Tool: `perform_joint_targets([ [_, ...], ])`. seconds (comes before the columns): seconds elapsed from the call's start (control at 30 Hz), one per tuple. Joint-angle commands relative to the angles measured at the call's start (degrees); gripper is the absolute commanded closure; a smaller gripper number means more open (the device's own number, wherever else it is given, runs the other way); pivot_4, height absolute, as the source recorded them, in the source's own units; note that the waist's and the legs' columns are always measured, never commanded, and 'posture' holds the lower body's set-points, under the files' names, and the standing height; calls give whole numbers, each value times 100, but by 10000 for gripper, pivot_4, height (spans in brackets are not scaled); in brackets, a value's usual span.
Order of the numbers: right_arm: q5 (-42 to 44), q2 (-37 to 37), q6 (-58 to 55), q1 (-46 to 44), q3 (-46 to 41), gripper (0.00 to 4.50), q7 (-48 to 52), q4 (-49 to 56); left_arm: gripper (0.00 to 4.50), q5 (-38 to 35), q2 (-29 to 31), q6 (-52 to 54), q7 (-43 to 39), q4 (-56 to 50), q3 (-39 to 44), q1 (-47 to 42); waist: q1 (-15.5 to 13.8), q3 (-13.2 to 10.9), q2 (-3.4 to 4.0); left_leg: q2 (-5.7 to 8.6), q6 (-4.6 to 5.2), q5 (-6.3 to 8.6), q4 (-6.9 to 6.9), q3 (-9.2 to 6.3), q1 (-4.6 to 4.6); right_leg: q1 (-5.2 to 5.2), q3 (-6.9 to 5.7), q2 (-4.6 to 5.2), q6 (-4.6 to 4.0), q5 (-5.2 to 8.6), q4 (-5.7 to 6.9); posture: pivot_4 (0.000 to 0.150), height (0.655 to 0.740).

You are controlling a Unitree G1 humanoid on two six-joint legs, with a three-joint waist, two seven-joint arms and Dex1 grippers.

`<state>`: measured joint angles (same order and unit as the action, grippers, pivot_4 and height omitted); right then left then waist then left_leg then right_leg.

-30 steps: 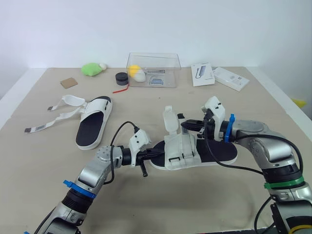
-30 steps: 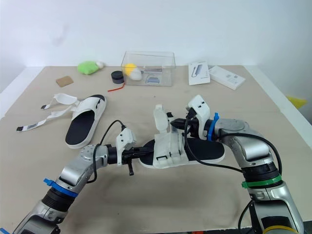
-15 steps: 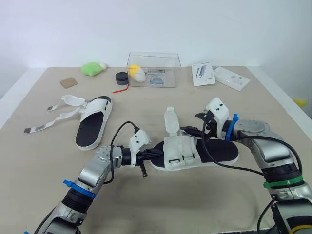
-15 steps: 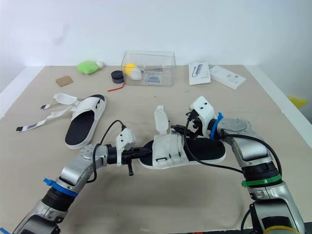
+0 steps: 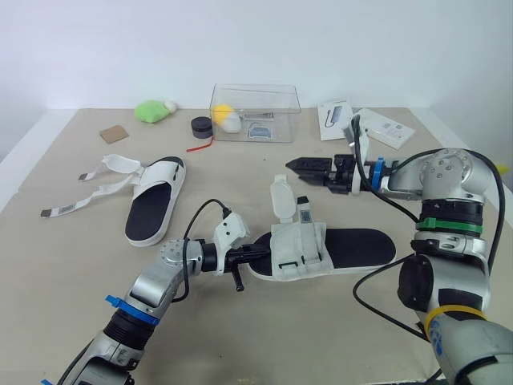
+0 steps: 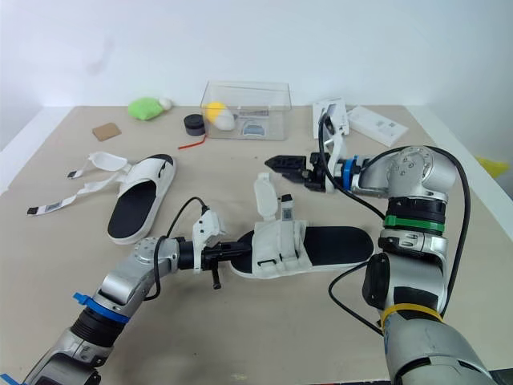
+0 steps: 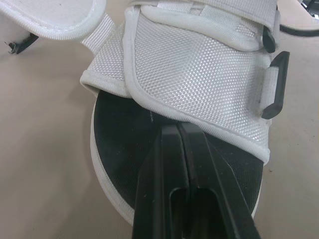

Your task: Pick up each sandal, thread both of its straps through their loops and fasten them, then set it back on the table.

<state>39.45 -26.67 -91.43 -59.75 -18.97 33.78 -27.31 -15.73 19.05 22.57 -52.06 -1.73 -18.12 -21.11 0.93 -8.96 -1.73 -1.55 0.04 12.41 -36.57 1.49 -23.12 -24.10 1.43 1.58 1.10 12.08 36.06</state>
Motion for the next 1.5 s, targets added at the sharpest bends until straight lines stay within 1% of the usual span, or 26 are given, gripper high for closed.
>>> perform_joint_targets([
  [0.03,430,108,-107,-211,-163,1756,-386,-72,45000,245,67,193,109,313,-159,144,9,0,1,0,0,0,-1,1,0,0,1,0,5,-3,0,1500,7400],
  [0.07,467,157,-107,-201,-192,1756,-515,-52,45000,246,63,191,109,320,-158,139,10,0,1,-1,2,-1,-2,3,-1,-2,3,-3,8,-6,0,1500,7400],
  [0.17,219,453,-107,-300,-559,1756,-924,-53,45000,249,52,185,116,327,-160,126,11,0,2,-2,5,-3,-3,3,-3,-4,3,-8,15,-13,0,1500,7400],
  [0.3,46,811,47,-501,-966,1756,-1345,-324,45000,256,51,182,116,336,-157,102,14,2,4,-2,6,-4,-3,4,-5,-7,4,-10,19,-17,1,1500,7400],
  [0.43,-117,961,506,-668,-1220,1756,-1611,-896,45000,263,49,179,131,334,-153,99,14,2,4,-2,7,-4,-4,4,-7,-7,4,-10,21,-18,0,1500,7400],
  [0.77,-260,1024,1519,-996,-1378,1756,-1775,-1910,45000,261,49,200,152,276,-173,146,19,2,4,-1,7,-4,-4,5,-8,-8,5,-11,20,-18,0,1500,7400],
  [0.97,-273,1039,1638,-1055,-1271,1756,-1718,-2115,45000,263,52,191,148,287,-173,150,20,2,4,-1,7,-4,-4,5,-9,-8,5,-10,20,-18,0,1500,7400],
  [1.0,-284,1036,1671,-1052,-1253,3989,-1712,-2133,45000,263,52,191,150,286,-172,154,19,2,4,-1,7,-4,-4,5,-9,-8,5,-11,20,-18,0,1500,7400],
  [1.03,-292,1032,1698,-1050,-1238,7618,-1702,-2152,45000,262,53,192,152,285,-171,157,19,2,4,-1,7,-4,-4,5,-9,-8,5,-11,20,-18,0,1500,7400],
  [1.07,-296,1028,1717,-1050,-1227,8315,-1692,-2172,45000,262,54,192,153,286,-169,159,19,2,4,-1,7,-4,-4,5,-9,-8,5,-11,20,-18,0,1500,7400],
  [1.1,-296,1024,1727,-1050,-1220,14477,-1684,-2186,45000,262,55,192,154,287,-169,161,19,2,4,-1,7,-4,-4,5,-9,-8,5,-11,20,-18,0,1500,7400],
  [1.17,-320,1041,1761,-1034,-1157,18257,-1642,-2189,45000,262,52,190,158,287,-169,168,19,2,4,-1,7,-4,-4,5,-9,-8,5,-11,20,-18,0,1500,7400],
  [1.2,-336,1046,1780,-1028,-1123,26400,-1615,-2185,45000,264,51,186,160,289,-169,170,19,2,4,-1,7,-4,-4,5,-9,-8,5,-11,20,-18,0,1500,7400],
  [1.23,-348,1052,1792,-1020,-1097,26400,-1598,-2178,45000,264,48,184,163,287,-169,174,19,2,4,-1,7,-4,-4,5,-9,-8,5,-11,20,-18,0,1500,7400],
  [1.27,-353,1054,1800,-1014,-1080,33968,-1585,-2177,45000,266,46,180,166,287,-171,177,20,2,4,-2,7,-4,-4,5,-8,-8,5,-11,20,-18,0,1500,7400],
  [1.3,-352,1054,1808,-1010,-1062,33968,-1573,-2179,45000,268,44,175,168,287,-172,181,20,2,4,-1,7,-4,-4,5,-8,-8,5,-11,20,-18,0,1500,7400],
  [1.33,-349,1053,1818,-1007,-1041,36553,-1560,-2183,45000,269,44,171,168,286,-173,184,20,2,4,-2,7,-4,-4,5,-8,-8,5,-11,20,-18,0,1500,7400],
  [1.37,-358,1053,1841,-1000,-995,42739,-1527,-2169,45000,269,44,168,169,286,-173,188,20,2,4,-2,7,-4,-4,5,-8,-8,5,-11,20,-18,0,1500,7400],
  [1.4,-372,1055,1877,-985,-931,44547,-1475,-2131,45000,269,45,167,169,286,-173,190,20,2,4,-2,7,-4,-4,5,-8,-8,5,-11,20,-18,0,1500,7400],
  [1.5,-428,1051,1966,-869,-615,44547,-1228,-1830,45000,268,45,170,169,282,-177,194,21,2,4,-2,7,-4,-4,5,-8,-9,5,-11,20,-18,0,1500,7400],
])
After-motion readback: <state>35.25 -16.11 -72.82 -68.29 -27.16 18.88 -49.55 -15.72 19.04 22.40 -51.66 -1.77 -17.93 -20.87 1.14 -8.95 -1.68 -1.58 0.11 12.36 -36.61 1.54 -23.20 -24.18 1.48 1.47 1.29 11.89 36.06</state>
